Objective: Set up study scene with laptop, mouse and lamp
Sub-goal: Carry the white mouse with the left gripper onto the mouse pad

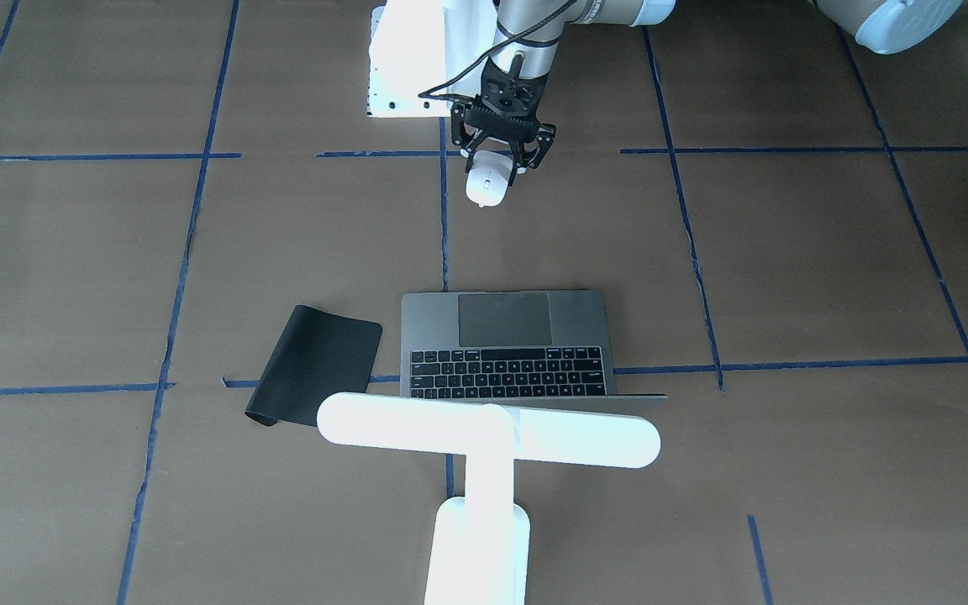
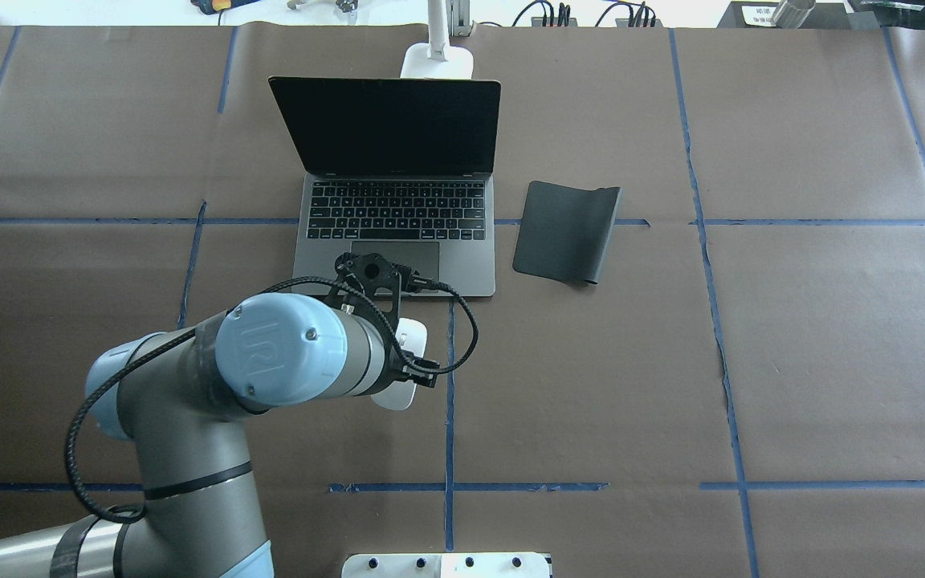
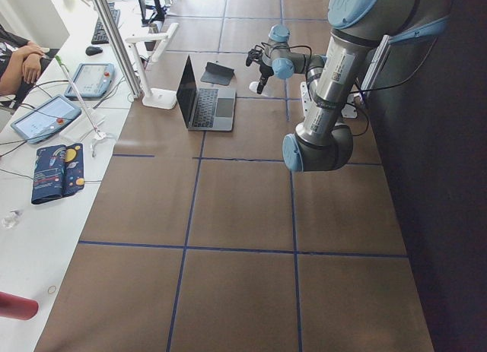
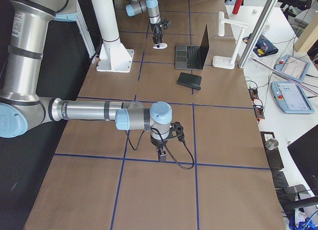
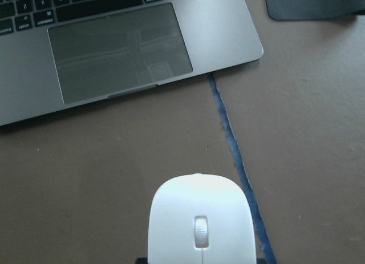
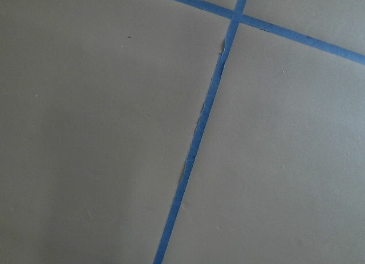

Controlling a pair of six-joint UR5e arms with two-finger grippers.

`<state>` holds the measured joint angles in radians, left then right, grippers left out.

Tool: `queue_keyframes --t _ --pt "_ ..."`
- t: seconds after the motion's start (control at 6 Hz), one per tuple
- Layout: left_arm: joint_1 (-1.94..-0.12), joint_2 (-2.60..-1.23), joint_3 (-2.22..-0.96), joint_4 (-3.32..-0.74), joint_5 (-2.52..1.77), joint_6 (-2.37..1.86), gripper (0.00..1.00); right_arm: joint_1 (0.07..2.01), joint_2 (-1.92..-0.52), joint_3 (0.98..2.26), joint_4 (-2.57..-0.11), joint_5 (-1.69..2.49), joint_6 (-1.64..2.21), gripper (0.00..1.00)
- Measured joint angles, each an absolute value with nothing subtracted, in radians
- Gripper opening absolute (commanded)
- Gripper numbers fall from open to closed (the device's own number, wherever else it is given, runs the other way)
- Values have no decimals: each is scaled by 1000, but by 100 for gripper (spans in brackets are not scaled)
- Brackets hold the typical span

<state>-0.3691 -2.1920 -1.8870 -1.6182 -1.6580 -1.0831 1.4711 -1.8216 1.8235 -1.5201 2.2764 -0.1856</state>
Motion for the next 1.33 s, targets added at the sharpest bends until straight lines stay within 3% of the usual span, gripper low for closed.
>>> queue_keyframes --t 0.5,1.0,1.33 --pt "-442 -2450 -1581 -1632 -1672 -1091 37 1471 -1823 1819 -1521 2276 -185 100" --pt "-491 -2803 -1014 -1844 -1674 -1150 37 1471 -1824 1806 -1523 2276 -178 100" --pt "-500 -2974 -711 -1979 -1653 -1218 37 1471 -1823 1788 -1522 2278 -178 100"
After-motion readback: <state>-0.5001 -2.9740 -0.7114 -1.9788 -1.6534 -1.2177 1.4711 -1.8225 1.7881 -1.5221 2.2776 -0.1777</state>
